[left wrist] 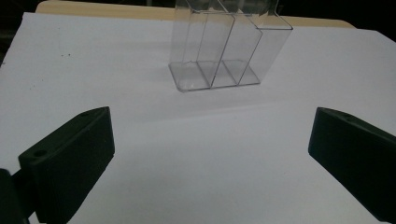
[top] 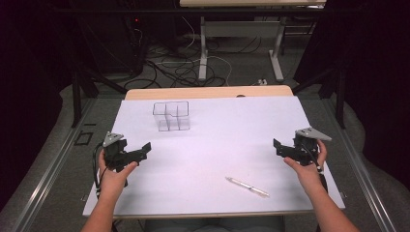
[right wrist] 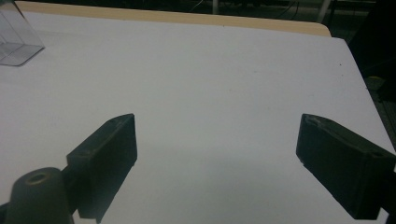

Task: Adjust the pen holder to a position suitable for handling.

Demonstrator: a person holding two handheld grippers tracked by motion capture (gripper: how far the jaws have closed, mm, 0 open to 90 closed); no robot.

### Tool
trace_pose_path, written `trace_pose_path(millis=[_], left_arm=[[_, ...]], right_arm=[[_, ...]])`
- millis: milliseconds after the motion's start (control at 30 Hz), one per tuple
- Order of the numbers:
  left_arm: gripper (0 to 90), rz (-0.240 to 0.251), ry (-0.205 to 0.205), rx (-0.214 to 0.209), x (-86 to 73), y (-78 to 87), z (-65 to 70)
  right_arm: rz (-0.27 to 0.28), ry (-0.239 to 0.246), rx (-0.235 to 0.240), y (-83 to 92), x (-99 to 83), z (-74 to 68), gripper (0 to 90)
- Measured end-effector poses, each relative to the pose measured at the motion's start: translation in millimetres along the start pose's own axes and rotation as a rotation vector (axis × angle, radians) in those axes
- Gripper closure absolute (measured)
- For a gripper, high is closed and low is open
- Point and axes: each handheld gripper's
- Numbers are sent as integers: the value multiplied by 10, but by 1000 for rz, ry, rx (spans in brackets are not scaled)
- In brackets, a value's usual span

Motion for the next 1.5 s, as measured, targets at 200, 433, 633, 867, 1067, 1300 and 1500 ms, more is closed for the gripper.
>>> trace_pose_path(millis=[200,433,633,867,1067,1300,1500], left_arm=[[12,-1,1,2,21,-38,-2],[18,-4,-15,14,117,-69,11],[71,4,2,51,279,-136,-44],[157,21,67,72,489,-223,-128],[162,21,75,70,712,-289,-128],[211,-3,61,76,966,-352,-100],[288,-25,50,97,1146,-435,-108]], right_arm=[[-9,-6,-1,-26,1,1,119],[-25,-9,-8,-74,-26,-13,121],[-31,8,-6,-53,-61,-30,126],[-34,-21,-17,-35,-68,6,141],[-33,-32,-17,-46,-62,17,142],[-41,-26,-7,-70,-66,-8,142],[-44,-18,-6,-72,-68,6,142]])
Point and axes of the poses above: each handheld gripper's, and its own axes: y roughly backward along the jaws, x roughly out of its top, z roughly to its right, and after that the axes turned 11 degrees about -y, right-handed
